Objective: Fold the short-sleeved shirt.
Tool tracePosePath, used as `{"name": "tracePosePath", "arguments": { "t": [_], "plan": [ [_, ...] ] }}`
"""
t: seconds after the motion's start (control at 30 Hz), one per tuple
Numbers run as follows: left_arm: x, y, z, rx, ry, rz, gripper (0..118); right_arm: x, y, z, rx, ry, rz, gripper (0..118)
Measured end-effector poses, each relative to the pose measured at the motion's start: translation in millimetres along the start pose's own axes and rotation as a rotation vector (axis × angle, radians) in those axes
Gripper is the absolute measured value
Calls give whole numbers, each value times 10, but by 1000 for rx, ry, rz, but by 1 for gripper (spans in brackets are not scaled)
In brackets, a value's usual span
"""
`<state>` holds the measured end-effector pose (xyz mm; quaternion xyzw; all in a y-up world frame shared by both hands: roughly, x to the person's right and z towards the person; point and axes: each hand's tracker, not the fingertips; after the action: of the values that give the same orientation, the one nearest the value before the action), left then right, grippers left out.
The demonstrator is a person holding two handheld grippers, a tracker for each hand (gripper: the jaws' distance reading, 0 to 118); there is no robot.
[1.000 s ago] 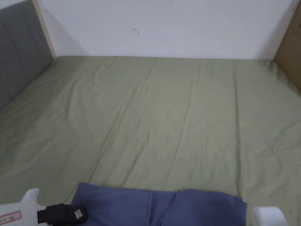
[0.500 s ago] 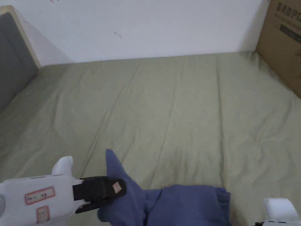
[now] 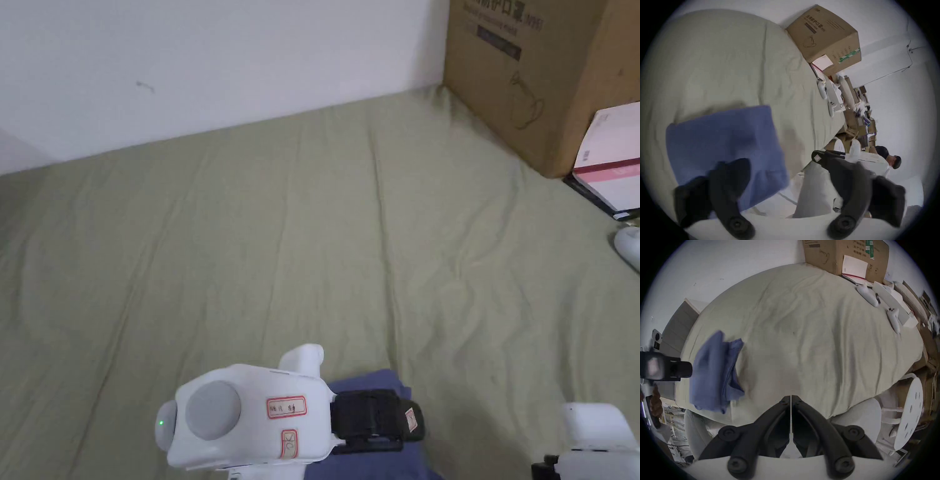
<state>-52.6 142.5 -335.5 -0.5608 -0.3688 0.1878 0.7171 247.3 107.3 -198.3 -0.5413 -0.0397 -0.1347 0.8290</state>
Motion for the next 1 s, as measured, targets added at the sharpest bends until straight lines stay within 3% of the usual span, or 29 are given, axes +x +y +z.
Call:
{"name": "tracePosePath", "arguments": {
  "t": [0.07,0.1,0.13,0.2,0.23,0.27,0.3,0.37,0.47,0.57,0.77,1.0],
  "plan": [
    [-73,-3,126,30,-34,15,107,2,-16,-11,-4,-4,4,1],
    [-119,-12,209,50,-29,37,103,0,-13,-17,-7,-4,4,1],
    [-168,-25,297,74,-8,64,91,-3,-12,-23,-8,-2,4,1],
    [-321,-46,516,152,31,107,85,-37,2,-32,-7,2,9,1],
    [-415,-70,615,197,50,119,67,-59,11,-38,-6,5,12,1],
    [-496,-84,670,220,93,142,18,-80,20,-42,-4,8,15,1],
    [-579,-93,696,229,151,167,5,-104,33,-44,-1,12,20,1],
    [-732,-128,677,214,213,162,6,-151,57,-39,3,21,32,1],
    [-851,-191,500,171,167,241,6,-200,79,-29,8,28,47,1],
    [-841,-241,213,129,100,233,6,-209,78,-30,8,27,56,1],
    [-526,-267,-419,-10,38,143,5,-146,58,-38,1,12,50,1],
    [-168,-219,-982,-117,94,33,4,-36,9,-11,-10,-3,27,1]
  ]
}}
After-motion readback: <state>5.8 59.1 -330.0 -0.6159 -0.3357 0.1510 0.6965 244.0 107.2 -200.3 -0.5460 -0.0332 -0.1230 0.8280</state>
